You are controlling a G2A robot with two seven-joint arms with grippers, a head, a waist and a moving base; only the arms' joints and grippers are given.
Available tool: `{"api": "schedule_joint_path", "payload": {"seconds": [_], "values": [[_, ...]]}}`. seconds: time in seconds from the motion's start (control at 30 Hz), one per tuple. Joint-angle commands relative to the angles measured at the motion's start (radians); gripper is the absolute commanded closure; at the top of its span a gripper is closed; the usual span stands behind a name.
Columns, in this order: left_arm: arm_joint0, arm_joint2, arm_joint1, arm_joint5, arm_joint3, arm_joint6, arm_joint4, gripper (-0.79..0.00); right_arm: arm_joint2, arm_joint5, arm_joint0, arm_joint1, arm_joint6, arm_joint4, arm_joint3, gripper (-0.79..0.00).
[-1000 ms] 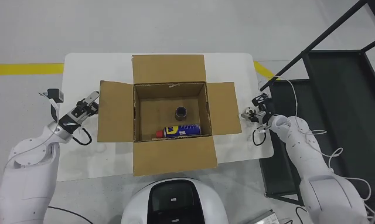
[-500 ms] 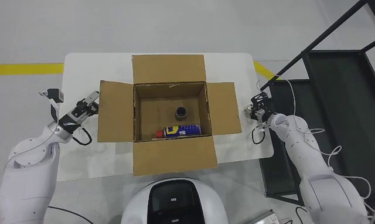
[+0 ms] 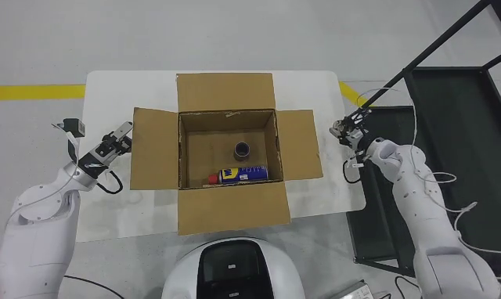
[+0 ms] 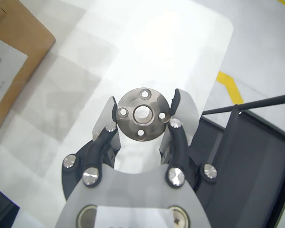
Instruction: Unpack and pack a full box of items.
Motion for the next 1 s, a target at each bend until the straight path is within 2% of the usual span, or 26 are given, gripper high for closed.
{"api": "schedule_joint_path", "payload": {"seconds": [0.0,0.2,0.37,0.53,0.7,0.97], "values": [[0.0,0.0,0.0,0.0,0.0,0.0,0.0,-0.785,0.036,0.0,-0.051,0.01,0.04,0.009,-0.147,0.0],[0.0,0.0,0.0,0.0,0.0,0.0,0.0,-0.785,0.08,-0.013,-0.143,0.023,0.19,0.054,-0.477,0.0],[0.0,0.0,0.0,0.0,0.0,0.0,0.0,-0.785,0.002,-0.072,-0.129,0.018,0.273,0.107,-0.613,0.0],[0.0,0.0,0.0,0.0,0.0,0.0,0.0,-0.785,-0.143,-0.085,-0.041,0.001,0.367,0.145,-0.635,0.0],[0.0,0.0,0.0,0.0,0.0,0.0,0.0,-0.785,-0.255,-0.068,0.059,-0.02,0.413,0.189,-0.584,0.0],[0.0,0.0,0.0,0.0,0.0,0.0,0.0,-0.785,-0.26,-0.068,0.064,-0.021,0.413,0.193,-0.577,0.0]]}}
